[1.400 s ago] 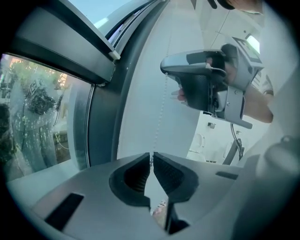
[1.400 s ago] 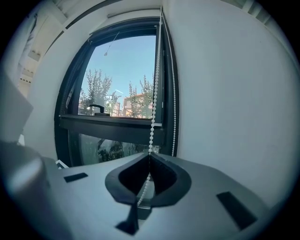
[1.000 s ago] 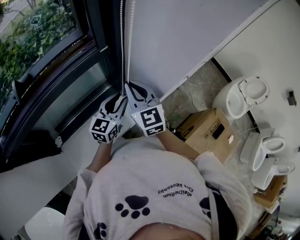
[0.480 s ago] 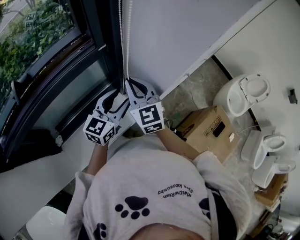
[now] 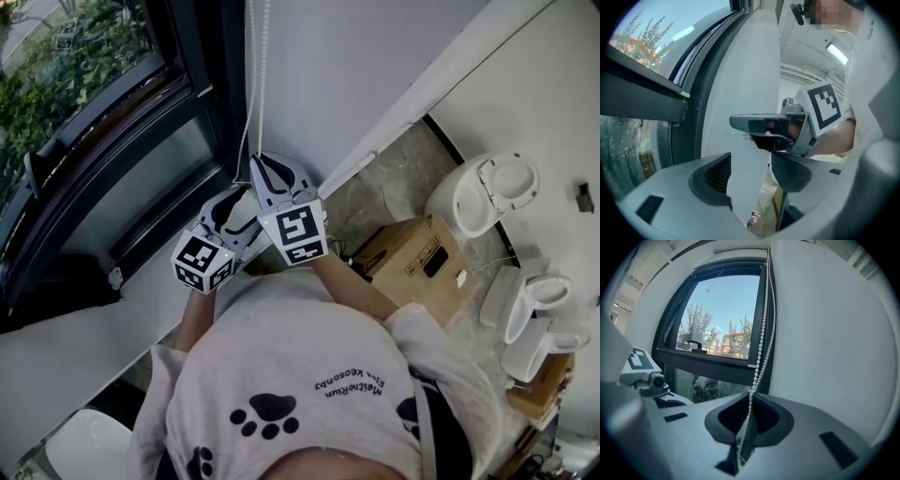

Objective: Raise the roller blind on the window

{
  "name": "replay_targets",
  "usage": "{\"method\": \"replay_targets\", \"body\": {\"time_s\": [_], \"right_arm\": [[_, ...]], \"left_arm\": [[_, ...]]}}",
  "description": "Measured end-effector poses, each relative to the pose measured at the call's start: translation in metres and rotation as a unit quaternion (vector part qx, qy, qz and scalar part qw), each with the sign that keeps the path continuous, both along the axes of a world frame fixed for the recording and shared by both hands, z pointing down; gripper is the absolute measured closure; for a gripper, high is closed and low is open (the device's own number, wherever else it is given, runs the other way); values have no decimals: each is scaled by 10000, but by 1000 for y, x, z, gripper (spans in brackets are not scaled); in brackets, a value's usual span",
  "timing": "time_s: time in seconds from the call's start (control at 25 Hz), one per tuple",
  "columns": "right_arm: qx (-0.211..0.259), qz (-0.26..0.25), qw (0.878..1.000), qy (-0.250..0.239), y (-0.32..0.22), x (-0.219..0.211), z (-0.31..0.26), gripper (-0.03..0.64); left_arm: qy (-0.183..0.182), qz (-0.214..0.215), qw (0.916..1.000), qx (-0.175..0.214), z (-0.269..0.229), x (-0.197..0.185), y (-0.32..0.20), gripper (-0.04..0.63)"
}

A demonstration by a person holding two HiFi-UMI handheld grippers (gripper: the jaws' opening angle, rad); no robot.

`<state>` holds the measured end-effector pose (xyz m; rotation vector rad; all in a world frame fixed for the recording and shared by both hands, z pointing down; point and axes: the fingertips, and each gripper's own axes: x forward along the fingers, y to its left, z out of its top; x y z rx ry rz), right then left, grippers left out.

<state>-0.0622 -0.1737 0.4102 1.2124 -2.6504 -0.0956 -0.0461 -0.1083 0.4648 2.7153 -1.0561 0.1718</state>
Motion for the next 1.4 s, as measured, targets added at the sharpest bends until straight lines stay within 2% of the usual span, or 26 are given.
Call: {"method": "replay_targets", "body": {"time_s": [0.08,0.16,0.2,0.36,0.52,0.56,0.64,0.76,1.0,1.2,1.32,1.4], "right_arm": [[92,62,9999,29,3,4,-1,597],[160,102,9998,33,6,8,-3,535],[187,126,9997,16,8,10,-4,528],[409,305,9986,-136,15,22,-18,528],[648,458,9963,-326,25,35,-38,528],[690,491,9957,-373,27,38,-43,528],[752,555,9945,-475,32,44,-51,528],[862,699,9918,-634,40,55,-63,528],[1044,959,9857,-916,56,72,-78,546],[1214,1090,9826,-884,64,78,-84,588],[1248,1124,9817,-894,67,82,-84,604],[1230,1150,9813,-928,68,85,-84,606]], "left_arm": [[38,-149,9998,104,-6,-3,-1,333],[65,-298,9992,258,-15,-5,-3,334],[58,-370,9987,344,-19,-6,-5,334],[-92,-694,9949,722,-35,-8,-7,336],[-46,-999,9893,1061,-55,-12,-7,337],[5,-1089,9876,1131,-61,-13,-7,348],[113,-1298,9832,1281,-74,-17,-5,447],[216,-1583,9763,1458,-91,-22,-3,491],[127,-2118,9642,1588,-111,-29,3,514],[-60,-2530,9543,1589,-112,-34,13,536],[-93,-2655,9491,1690,-117,-37,18,579],[-96,-2661,9491,1681,-118,-38,18,586]]}}
